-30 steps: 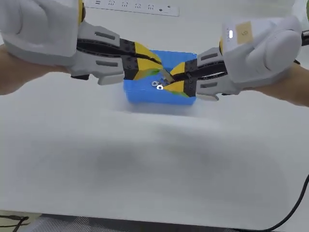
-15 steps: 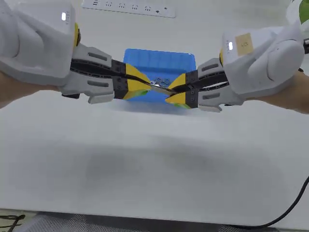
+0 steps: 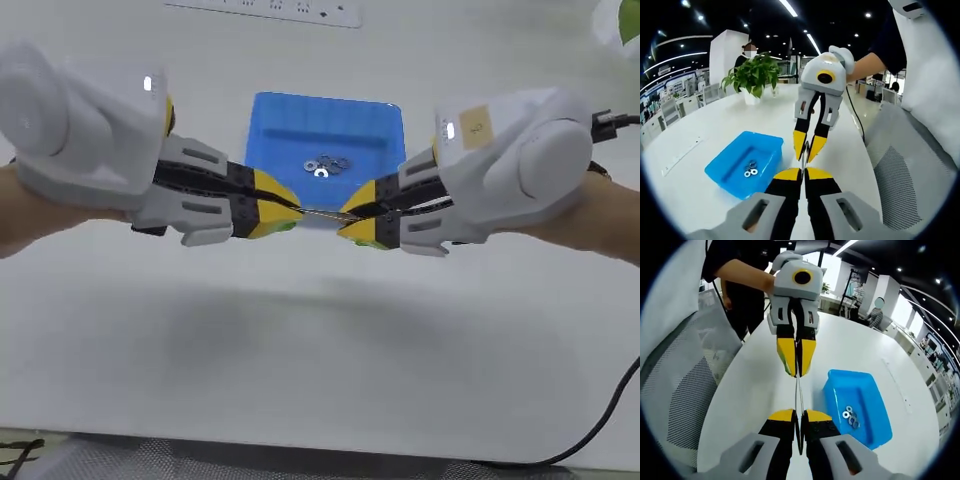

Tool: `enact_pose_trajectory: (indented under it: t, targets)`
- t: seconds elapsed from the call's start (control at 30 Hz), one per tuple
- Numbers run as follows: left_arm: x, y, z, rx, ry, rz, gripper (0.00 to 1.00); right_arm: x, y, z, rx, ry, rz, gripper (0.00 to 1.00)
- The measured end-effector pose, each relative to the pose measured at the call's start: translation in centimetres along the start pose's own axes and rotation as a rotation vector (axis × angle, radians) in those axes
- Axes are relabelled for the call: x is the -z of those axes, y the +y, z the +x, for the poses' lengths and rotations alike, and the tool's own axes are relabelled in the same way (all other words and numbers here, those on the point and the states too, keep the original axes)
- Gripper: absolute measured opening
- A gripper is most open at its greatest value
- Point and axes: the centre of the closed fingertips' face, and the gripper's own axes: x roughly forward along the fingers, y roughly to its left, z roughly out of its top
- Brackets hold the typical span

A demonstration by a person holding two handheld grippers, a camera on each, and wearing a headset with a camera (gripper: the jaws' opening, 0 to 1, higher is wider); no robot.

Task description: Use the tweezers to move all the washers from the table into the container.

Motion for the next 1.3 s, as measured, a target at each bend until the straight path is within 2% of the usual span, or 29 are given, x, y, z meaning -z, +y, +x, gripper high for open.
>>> enact_pose_trajectory:
  t: [0.17,0.27,0.47,0.8,1.3]
  targets:
    - [2.2,0.3,0.7,0.006,0.053,-0.004,0.07,1.0,0.3,1.1,-0.017,0.038,-0.003,0.08]
    - [3.8,0.9,1.4,0.000,0.098,0.007,0.06,1.8,0.2,1.8,-0.018,0.056,0.001,0.08]
    - [6.4,1.6,2.6,0.008,0.146,-0.036,0.07,3.6,0.2,3.1,-0.034,0.108,0.005,0.08]
    - [8.2,1.6,3.0,0.029,0.199,-0.047,0.07,4.7,0.6,4.2,-0.050,0.109,0.030,0.08]
    - [8.2,2.0,3.0,0.032,0.196,-0.068,0.07,4.6,0.1,4.4,-0.022,0.113,0.045,0.11]
